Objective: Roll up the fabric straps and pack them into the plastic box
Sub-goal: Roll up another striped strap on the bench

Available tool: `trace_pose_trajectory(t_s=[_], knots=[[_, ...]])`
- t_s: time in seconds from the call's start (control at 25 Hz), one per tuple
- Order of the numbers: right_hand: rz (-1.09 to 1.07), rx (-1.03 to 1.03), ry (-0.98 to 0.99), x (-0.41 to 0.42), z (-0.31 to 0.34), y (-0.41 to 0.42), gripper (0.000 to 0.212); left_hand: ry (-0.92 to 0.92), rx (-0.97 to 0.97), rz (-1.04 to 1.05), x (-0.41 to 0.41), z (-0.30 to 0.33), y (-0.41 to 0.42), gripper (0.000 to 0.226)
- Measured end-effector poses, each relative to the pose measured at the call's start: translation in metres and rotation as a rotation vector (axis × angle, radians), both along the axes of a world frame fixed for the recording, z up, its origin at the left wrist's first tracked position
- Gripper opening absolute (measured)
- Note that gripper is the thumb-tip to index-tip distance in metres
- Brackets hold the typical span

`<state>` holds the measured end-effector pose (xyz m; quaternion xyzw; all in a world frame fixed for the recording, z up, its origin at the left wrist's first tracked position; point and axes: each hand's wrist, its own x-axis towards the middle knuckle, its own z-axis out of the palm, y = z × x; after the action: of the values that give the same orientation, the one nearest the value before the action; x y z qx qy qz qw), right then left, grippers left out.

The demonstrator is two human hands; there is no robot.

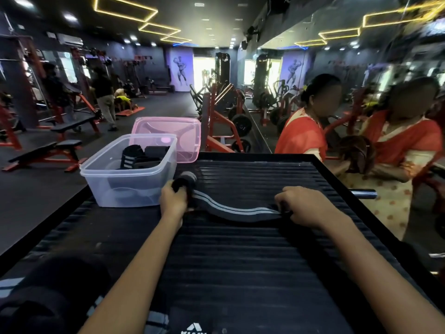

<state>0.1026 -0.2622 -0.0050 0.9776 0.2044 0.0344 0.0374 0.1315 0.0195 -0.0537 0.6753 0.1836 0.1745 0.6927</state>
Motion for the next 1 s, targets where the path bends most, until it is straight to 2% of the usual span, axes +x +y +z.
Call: trace_pose_trajectory(t_s=[0.12,0.28,0.36,0.44,0.52,0.6,0.72,0.8,0.88,0.92,1.0], knots=[[-0.058,0.122,0.158,0.006,0.001,-0.022,0.038,0.036,-0.196,-0.060,0.000,-0.001,0.005,0.027],[-0.145,0.126,0.216,0.005,0.005,-0.030,0.039,0.080,-0.230,-0.102,-0.003,0.007,0.000,0.041],[-0.219,0.024,0.063,0.002,0.006,-0.028,0.034,0.023,-0.267,-0.095,-0.006,0.013,-0.002,0.035],[-0.292,-0.104,-0.257,0.002,0.005,-0.033,0.027,-0.052,-0.270,-0.072,-0.011,0.021,-0.006,0.021],[-0.356,0.000,-0.449,0.006,-0.001,-0.041,0.020,-0.092,-0.137,-0.072,-0.013,0.021,-0.005,0.027],[-0.423,0.155,-0.433,0.008,-0.014,-0.045,0.014,-0.119,0.170,-0.076,-0.011,0.015,0.001,0.033],[-0.451,0.106,-0.343,0.012,-0.033,-0.040,0.017,-0.296,0.539,-0.090,-0.011,0.010,0.007,0.035],[-0.414,0.105,-0.380,0.014,-0.035,-0.035,0.012,-0.330,0.604,-0.101,-0.013,0.011,0.006,0.030],[-0.377,0.151,-0.413,0.019,-0.032,-0.032,0.003,-0.239,0.656,-0.094,-0.012,0.018,0.007,0.014],[-0.367,0.184,-0.432,0.024,-0.031,-0.030,0.009,-0.193,0.664,-0.119,-0.012,0.025,0.009,0.007],[-0.360,0.293,-0.443,0.042,-0.028,-0.022,0.037,-0.084,0.630,-0.375,-0.016,0.044,0.016,0.022]])
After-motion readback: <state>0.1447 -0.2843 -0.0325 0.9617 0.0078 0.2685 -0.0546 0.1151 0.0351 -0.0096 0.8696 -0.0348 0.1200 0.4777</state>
